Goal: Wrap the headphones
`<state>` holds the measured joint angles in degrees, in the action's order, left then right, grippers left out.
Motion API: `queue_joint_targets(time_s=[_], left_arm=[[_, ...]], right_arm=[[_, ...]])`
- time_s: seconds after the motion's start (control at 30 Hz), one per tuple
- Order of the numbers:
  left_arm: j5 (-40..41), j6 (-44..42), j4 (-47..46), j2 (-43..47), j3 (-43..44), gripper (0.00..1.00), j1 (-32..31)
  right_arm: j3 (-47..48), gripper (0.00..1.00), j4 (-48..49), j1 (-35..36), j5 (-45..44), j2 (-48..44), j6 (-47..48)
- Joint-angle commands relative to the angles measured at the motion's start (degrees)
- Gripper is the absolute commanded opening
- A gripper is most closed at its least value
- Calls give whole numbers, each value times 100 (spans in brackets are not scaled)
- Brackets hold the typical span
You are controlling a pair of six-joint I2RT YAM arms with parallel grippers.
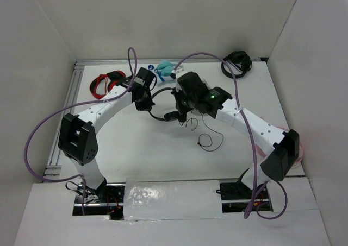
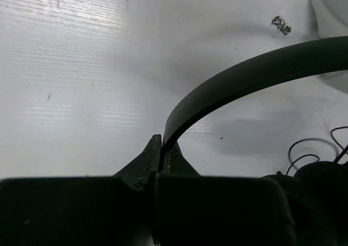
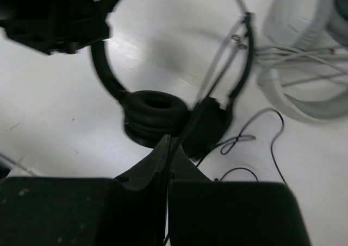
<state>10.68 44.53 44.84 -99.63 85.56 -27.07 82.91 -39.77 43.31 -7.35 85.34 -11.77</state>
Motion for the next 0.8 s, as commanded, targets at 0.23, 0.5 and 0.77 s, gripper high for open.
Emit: queue_joint_targets(time_s=[0.23,0.5,0.77], left_arm=[[-549,1233,719,-399,892,0,307],[-1726,847,-159,286,480,0,957],[-2148,820,-344,647,558,0,1301]], right_arm=[[1025,6,804,573,2325,1185,763],[-142,21,1795,985,1411,881,1281],[-1162,26,3299,1917,-670,703,1704]])
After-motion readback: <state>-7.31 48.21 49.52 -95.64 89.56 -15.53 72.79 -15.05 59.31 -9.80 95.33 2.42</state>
